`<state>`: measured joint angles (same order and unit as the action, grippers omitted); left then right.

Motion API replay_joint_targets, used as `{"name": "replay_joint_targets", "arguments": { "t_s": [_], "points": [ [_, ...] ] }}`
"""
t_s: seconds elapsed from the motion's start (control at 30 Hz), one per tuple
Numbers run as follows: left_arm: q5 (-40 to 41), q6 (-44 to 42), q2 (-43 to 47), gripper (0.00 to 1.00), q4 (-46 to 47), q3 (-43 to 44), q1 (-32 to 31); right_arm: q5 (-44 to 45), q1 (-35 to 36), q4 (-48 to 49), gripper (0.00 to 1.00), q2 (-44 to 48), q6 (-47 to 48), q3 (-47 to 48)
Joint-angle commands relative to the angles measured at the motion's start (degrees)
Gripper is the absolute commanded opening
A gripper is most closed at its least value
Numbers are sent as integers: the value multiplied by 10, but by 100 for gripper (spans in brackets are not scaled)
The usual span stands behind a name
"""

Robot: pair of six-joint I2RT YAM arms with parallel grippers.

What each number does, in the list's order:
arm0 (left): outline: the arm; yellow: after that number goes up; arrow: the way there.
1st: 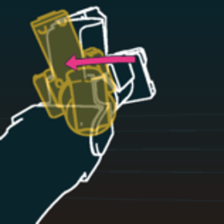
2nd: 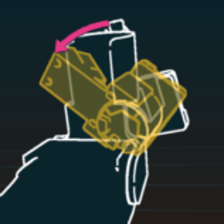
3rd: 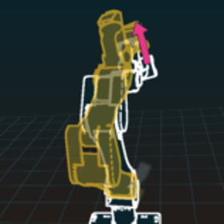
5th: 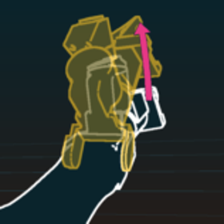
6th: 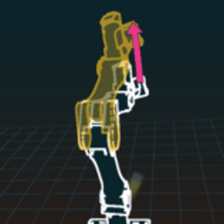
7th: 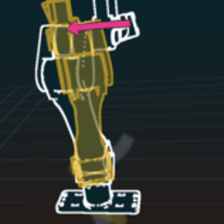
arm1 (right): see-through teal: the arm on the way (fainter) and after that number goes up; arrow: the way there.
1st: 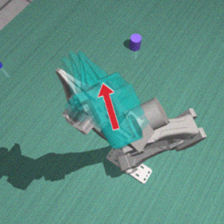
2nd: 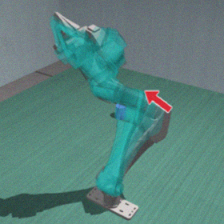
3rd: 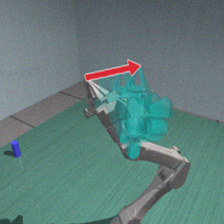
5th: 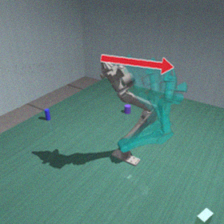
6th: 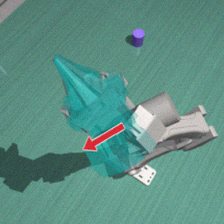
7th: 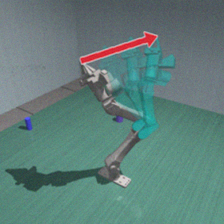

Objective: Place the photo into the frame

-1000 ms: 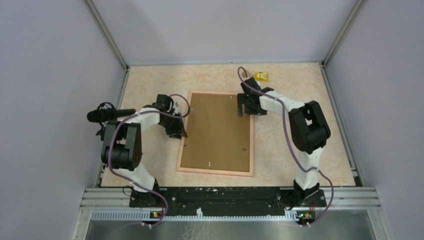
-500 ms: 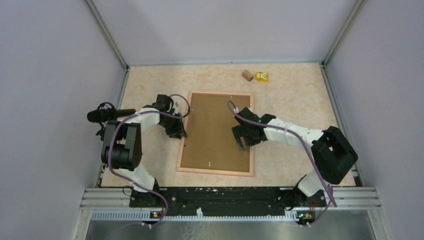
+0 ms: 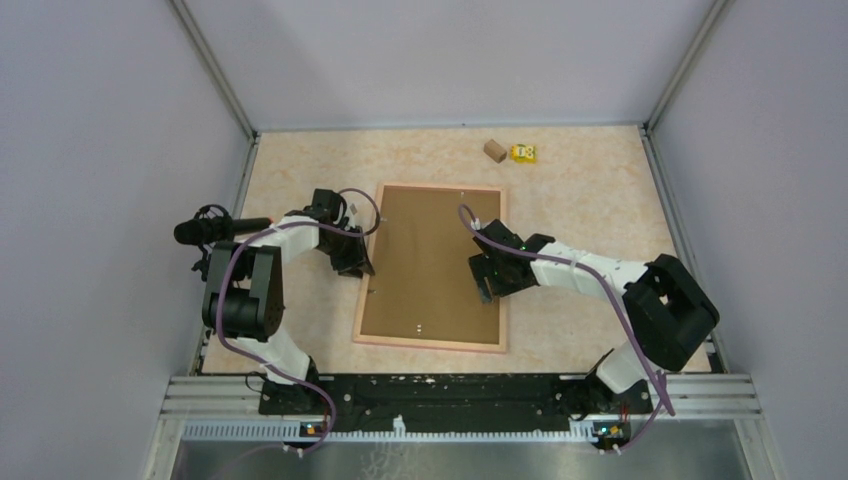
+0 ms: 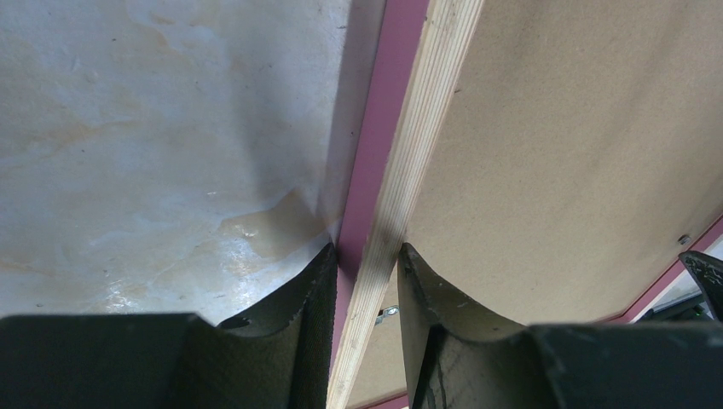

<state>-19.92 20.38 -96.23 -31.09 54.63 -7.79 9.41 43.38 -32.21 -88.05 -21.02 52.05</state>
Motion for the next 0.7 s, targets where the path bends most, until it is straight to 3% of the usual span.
{"name": "replay_joint_targets", "arguments": {
  "t_s": [0.0, 0.3, 0.67],
  "points": [
    [6, -9, -4, 37, -4, -19, -2, 15, 3, 16, 68, -17, -2, -5],
    [6, -9, -4, 37, -4, -19, -2, 34, 11, 9, 63, -29, 2, -5],
    [7, -9, -1, 37, -4, -21, -2, 26, 11, -14, 27, -68, -152, 17]
  ]
}}
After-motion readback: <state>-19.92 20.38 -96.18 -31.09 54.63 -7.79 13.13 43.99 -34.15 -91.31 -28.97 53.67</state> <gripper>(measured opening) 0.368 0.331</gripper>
